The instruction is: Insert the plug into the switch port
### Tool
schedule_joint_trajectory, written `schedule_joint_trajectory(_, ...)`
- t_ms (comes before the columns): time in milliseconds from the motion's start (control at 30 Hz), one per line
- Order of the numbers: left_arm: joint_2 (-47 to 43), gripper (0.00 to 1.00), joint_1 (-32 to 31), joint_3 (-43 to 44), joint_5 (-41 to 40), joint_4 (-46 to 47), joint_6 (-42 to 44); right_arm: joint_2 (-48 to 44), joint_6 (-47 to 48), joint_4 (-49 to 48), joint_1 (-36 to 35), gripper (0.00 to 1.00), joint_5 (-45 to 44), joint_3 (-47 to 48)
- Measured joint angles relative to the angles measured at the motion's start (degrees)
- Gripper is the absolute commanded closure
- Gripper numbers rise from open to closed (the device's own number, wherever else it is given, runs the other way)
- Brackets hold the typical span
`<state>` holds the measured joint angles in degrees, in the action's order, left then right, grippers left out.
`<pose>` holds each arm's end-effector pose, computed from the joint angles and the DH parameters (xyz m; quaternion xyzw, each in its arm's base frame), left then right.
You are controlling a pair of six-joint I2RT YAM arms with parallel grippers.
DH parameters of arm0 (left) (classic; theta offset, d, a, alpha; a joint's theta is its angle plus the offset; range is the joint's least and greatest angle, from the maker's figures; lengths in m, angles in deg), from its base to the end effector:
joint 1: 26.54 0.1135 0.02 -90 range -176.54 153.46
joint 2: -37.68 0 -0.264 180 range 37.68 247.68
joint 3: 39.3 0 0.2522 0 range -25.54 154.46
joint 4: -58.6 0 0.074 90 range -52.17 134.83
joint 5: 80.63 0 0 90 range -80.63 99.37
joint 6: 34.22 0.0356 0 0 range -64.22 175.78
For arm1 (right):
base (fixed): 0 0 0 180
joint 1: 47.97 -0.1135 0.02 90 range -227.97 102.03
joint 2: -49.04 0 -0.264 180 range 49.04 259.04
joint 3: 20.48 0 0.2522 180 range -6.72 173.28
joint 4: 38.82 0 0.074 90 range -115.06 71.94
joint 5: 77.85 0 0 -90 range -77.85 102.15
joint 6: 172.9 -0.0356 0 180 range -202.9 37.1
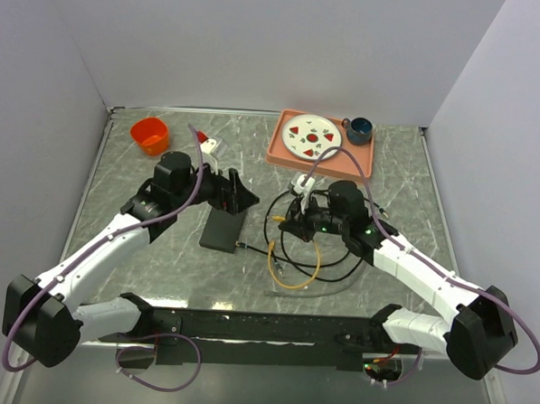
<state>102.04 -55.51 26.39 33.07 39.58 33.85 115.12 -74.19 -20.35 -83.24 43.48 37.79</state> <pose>0.2201 -0.1382 0.3250 0.1694 0.7813 -0.3978 0.4501 0.1987 0.1632 0.2743 -0.4384 0.7049 0.3399 0.4420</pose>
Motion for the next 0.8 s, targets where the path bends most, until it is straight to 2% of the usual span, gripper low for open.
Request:
schedule_joint_trajectory(167, 0.24, 0.04, 0.55, -2.69, 6.84, 2.95, -2.99, -2.97, 1.46, -3.37, -0.24, 1.0, 1.05, -3.1)
schedule_joint_trajectory(367, -0.24, 0.06, 0.66, -5.27, 13.75, 5.77, -5.16, -10.51, 5.73, -12.26, -0.81, 1.0, 1.9, -12.22)
schedule_joint_trajectory(600, -0.68, 0.19, 0.7, -6.86, 21.92, 12.09, -9.33, -13.53, 10.32, -16.7, -2.86, 1.0, 0.92, -15.02)
schedule_joint_trajectory(800, -0.11, 0.24, -0.57, -6.8, 25.14, 12.98, -9.2, -16.33, 13.29, -20.15, -5.73, 1.0, -3.28, -17.07)
